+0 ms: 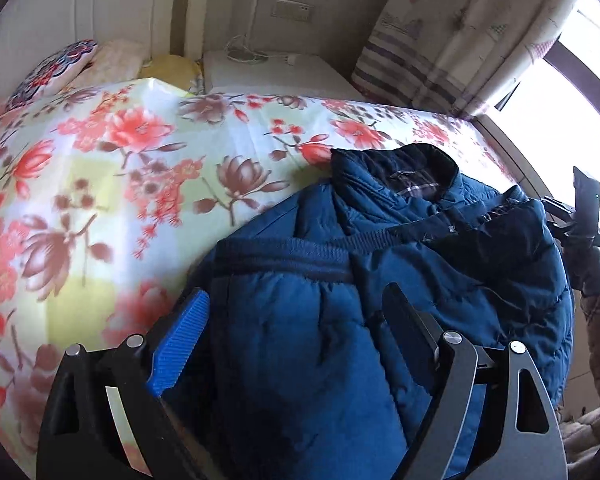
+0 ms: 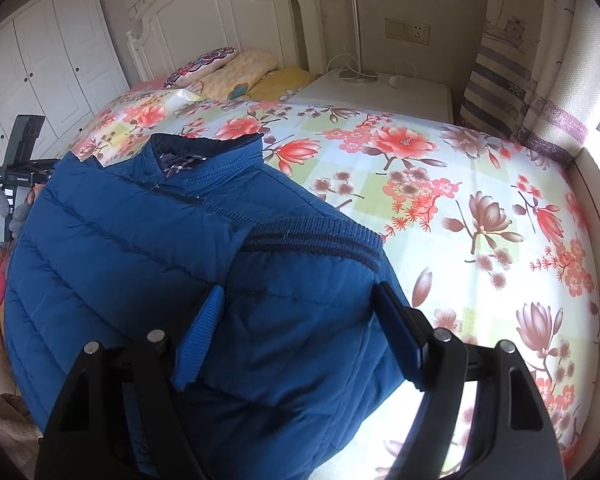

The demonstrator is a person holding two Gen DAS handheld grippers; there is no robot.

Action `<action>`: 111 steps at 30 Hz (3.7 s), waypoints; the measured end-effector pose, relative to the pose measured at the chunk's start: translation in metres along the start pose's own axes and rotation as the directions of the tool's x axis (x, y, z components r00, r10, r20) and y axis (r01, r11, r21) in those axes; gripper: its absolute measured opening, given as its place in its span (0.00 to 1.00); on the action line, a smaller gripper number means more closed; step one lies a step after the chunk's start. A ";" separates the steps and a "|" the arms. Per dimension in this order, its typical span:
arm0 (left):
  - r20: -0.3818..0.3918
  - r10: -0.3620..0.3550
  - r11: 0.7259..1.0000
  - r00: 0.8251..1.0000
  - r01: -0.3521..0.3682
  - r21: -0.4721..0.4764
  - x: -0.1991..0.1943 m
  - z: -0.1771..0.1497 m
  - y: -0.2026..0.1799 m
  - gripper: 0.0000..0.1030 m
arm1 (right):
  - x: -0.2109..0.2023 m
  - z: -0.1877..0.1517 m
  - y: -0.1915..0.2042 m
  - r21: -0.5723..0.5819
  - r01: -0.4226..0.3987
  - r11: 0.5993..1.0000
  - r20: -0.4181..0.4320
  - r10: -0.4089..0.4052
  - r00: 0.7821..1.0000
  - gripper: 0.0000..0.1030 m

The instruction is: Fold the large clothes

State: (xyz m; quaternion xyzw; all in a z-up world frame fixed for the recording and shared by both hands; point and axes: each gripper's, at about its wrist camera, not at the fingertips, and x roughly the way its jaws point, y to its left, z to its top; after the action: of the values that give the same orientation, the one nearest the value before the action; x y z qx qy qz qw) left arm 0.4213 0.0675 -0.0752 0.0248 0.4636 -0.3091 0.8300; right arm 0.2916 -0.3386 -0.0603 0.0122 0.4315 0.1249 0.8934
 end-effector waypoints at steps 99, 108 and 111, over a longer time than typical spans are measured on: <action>0.260 -0.055 0.963 0.964 0.121 -0.243 -0.118 -0.253 -0.069 0.36 | -0.192 -0.265 0.051 0.118 -0.130 0.984 0.159 0.111 0.981 0.38; 0.459 0.239 0.970 0.856 -0.192 -0.147 -0.169 -0.145 -0.118 0.96 | -0.218 -0.124 0.073 0.056 0.139 0.989 0.333 -0.149 0.931 0.66; 0.339 0.234 0.972 0.911 -0.205 -0.118 -0.123 -0.074 -0.139 0.96 | -0.152 -0.046 0.114 -0.038 0.151 0.988 0.261 -0.136 0.956 0.65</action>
State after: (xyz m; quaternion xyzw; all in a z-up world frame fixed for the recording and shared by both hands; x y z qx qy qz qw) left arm 0.2441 0.0404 0.0132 -0.0117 0.3145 -0.1945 0.9290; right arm 0.1411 -0.2677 0.0418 -0.0288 0.3077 0.0697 0.9485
